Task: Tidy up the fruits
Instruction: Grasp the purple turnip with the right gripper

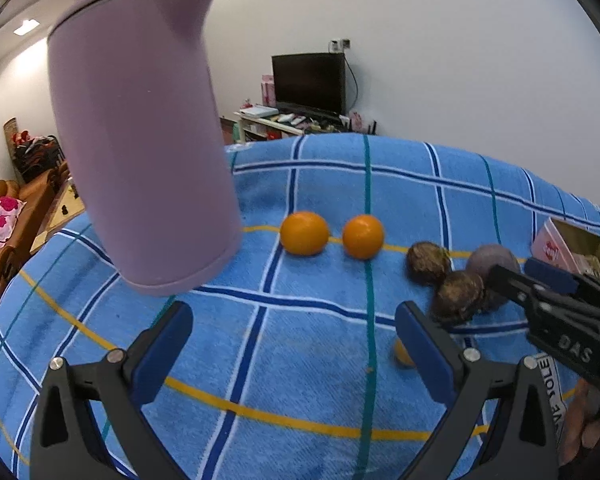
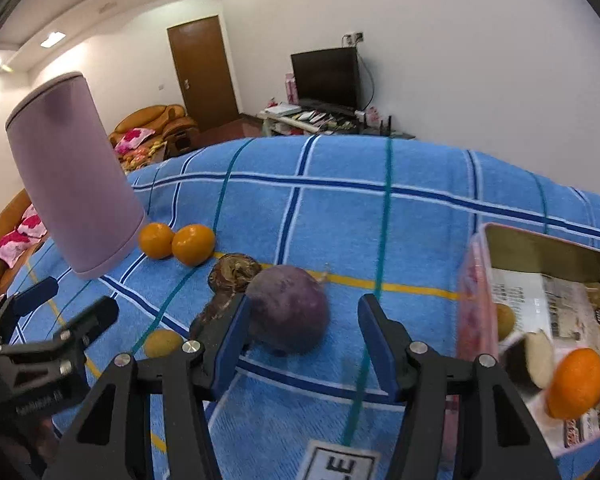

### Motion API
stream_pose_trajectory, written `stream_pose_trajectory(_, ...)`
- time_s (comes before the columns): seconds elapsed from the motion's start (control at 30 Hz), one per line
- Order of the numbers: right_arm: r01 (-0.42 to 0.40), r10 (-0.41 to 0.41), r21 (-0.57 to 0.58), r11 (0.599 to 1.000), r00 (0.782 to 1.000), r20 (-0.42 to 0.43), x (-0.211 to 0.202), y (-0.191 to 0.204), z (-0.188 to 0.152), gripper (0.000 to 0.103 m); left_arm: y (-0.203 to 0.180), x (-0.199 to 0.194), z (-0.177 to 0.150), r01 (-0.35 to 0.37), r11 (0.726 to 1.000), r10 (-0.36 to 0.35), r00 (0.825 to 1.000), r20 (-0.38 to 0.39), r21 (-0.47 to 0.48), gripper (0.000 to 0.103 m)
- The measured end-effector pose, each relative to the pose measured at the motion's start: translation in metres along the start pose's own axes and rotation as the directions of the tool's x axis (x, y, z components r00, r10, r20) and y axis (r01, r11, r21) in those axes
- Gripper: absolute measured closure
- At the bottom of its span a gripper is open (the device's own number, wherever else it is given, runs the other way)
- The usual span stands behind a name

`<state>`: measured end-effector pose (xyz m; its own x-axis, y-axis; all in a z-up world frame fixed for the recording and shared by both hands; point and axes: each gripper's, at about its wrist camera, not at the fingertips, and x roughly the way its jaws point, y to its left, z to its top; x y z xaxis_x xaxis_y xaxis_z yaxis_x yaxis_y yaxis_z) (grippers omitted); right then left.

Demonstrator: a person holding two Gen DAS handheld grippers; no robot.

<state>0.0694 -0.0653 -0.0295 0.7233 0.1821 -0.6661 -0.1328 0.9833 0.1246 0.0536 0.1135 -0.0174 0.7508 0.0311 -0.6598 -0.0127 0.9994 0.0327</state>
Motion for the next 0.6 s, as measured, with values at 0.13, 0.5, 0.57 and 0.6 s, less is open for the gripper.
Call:
stream_pose_trajectory(0.13,-0.022,0.022,0.021,1.0,0.999,-0.032,0.012,0.001,0.006,0.045,0.001,0.001,0.001,0.007,1.0,-0.007,1.0,-0.014,0.026,0.0)
stream_pose_trajectory(0.5,-0.073,0.077,0.035,0.997,0.987,-0.139,0.033,0.009,0.004,0.051,0.001,0.006,-0.002,0.123,0.984,-0.115,0.991,-0.064,0.128,0.0)
stream_pose_trajectory(0.57,-0.051,0.053,0.014,0.999,0.99,-0.13,0.024,0.012,-0.002,0.051,-0.005,0.004,-0.003,0.147,0.978,-0.139,0.988,-0.061,0.151,0.0)
stream_pose_trajectory(0.6,-0.053,0.054,0.012,0.999,0.992,-0.115,0.017,0.011,-0.006,0.051,-0.008,0.003,-0.003,0.153,0.974,-0.146,0.988,-0.056,0.166,0.0)
